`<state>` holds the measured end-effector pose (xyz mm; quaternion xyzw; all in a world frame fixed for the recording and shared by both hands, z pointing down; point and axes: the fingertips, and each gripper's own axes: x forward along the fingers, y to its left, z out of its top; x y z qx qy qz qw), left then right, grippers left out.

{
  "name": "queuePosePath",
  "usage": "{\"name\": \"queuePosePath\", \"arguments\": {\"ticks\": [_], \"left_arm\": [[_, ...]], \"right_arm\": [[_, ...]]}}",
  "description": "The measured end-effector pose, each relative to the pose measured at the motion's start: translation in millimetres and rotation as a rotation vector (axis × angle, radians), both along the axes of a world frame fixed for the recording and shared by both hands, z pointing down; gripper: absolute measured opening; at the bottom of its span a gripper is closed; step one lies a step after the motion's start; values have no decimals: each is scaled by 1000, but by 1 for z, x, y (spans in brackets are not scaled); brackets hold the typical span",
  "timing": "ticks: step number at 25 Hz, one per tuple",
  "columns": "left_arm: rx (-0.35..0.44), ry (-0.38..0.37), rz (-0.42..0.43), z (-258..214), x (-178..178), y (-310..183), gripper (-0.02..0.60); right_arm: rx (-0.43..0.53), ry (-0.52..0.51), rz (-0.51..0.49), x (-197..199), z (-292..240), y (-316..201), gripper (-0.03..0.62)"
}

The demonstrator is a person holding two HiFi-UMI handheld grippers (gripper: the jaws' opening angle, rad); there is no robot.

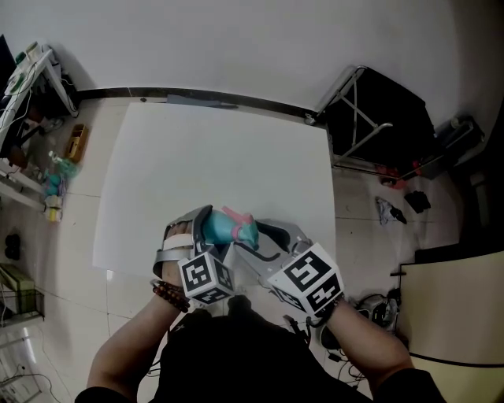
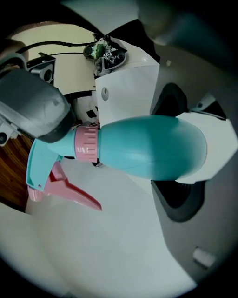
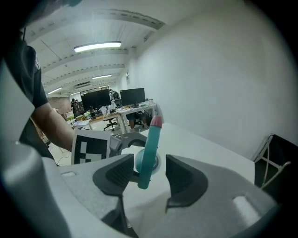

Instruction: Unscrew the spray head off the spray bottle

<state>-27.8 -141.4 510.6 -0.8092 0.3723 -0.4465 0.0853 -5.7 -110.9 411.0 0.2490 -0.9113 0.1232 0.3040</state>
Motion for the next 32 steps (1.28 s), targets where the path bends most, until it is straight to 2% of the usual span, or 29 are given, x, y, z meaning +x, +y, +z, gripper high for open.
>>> {"name": "queuePosePath", "arguments": {"ticks": [7, 14, 17, 19, 26, 32], "left_arm": [[83, -117, 42, -7, -5, -2, 425], [132, -181, 65, -9, -6, -5, 425], [147, -201, 73, -10, -5, -5, 425], [148, -207, 75, -9, -5, -4, 425], [122, -179, 93, -9, -2, -2, 425], [65, -164, 143, -9, 3, 5, 423]], "right_arm": [[-50, 7, 7, 0, 8, 0, 202], [-73, 20, 13, 0, 17, 1, 200], [-58, 30, 16, 1, 17, 1, 160], [-40, 45, 13, 1, 18, 1, 126], [38, 93, -48, -3, 13, 6, 124], [161, 189, -164, -1, 13, 14, 124]]}}
